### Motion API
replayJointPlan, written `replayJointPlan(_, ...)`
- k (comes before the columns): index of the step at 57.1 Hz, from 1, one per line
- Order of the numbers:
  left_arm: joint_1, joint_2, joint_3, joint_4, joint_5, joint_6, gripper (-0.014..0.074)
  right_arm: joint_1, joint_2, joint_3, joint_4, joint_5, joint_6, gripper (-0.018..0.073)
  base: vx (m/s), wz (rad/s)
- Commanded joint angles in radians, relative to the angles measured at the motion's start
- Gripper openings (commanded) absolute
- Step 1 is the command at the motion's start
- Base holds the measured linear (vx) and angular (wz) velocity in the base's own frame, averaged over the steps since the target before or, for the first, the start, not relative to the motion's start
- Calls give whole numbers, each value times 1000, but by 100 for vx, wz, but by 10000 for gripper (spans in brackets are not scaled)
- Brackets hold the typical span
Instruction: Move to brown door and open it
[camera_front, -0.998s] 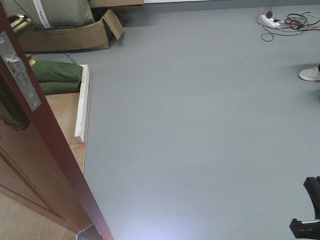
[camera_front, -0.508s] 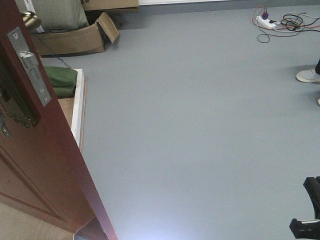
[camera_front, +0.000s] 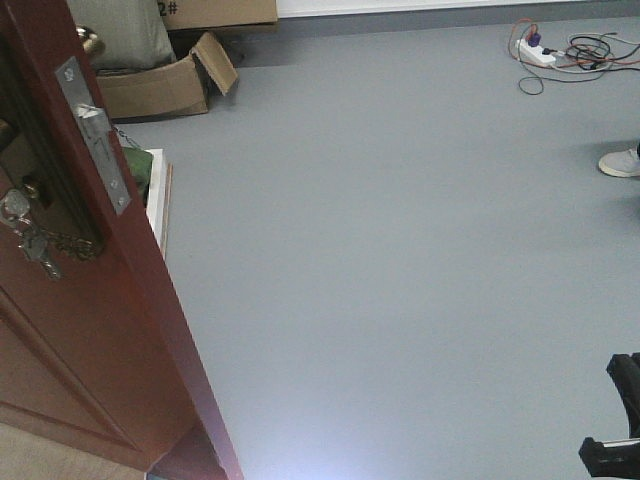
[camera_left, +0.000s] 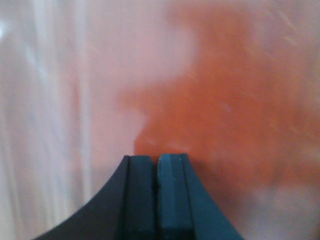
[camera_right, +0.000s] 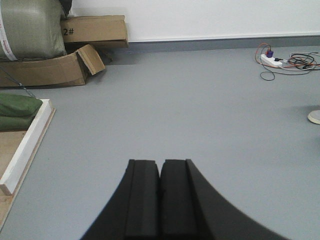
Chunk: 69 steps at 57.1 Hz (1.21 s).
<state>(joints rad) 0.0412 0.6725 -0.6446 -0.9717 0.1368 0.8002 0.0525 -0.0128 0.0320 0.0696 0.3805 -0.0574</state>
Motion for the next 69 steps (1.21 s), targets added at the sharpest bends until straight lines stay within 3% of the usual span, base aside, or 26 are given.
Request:
replayJointPlan(1,-2,-1,-32,-8,-46,-5,-6,1,-6,3,-4,-77,-8,0,13,6)
replayJointPlan(69,-2,-1,-32,-8,-46,-5,-6,1,-6,3,-4,-81,-8,0,13,1)
